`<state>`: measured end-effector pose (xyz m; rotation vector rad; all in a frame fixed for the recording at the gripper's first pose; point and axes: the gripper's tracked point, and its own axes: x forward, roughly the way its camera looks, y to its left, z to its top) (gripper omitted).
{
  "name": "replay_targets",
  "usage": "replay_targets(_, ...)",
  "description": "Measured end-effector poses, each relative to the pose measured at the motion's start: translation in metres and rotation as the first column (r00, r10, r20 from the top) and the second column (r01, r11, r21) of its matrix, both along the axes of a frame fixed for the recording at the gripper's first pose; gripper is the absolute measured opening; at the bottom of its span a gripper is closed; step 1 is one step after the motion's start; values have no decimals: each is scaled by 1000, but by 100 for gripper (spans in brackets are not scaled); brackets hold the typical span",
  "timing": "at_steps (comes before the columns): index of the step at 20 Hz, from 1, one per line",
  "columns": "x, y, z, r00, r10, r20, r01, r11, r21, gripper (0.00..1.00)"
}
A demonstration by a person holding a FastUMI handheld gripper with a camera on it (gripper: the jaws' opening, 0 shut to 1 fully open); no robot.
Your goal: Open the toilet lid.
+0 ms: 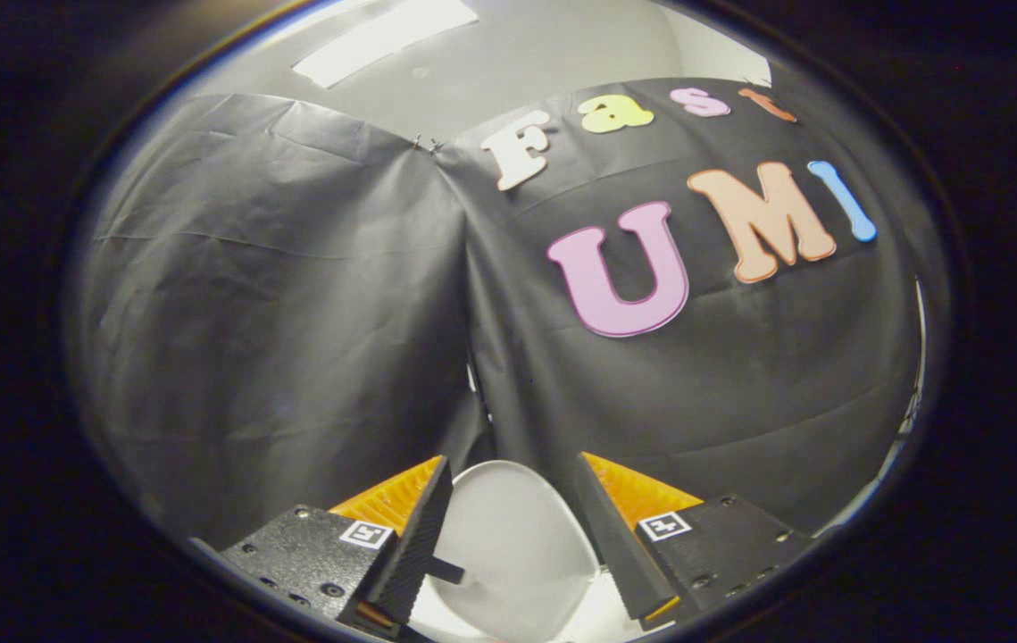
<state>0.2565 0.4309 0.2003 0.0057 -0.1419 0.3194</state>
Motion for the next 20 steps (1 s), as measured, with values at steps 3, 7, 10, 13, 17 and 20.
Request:
replay_targets(3, -7, -36, 4, 998, -65, -6, 65, 998, -11, 85)
replay_targets(7, -17, -81, 5, 993, -108, -40, 107, 994, -13, 85)
replay_targets(10, -24, -120, 1, 989, -132, -64, 132, 991, -6, 82)
replay_targets(13, -32, -166, 1, 981, -184, -61, 186, 982, 17, 77)
replay_targets(17, -42, -226, 5, 965, -259, -39, 261, 964, 50, 74)
replay_targets(20, -54, -266, 7, 949, -314, -30, 315, 947, 57, 74)
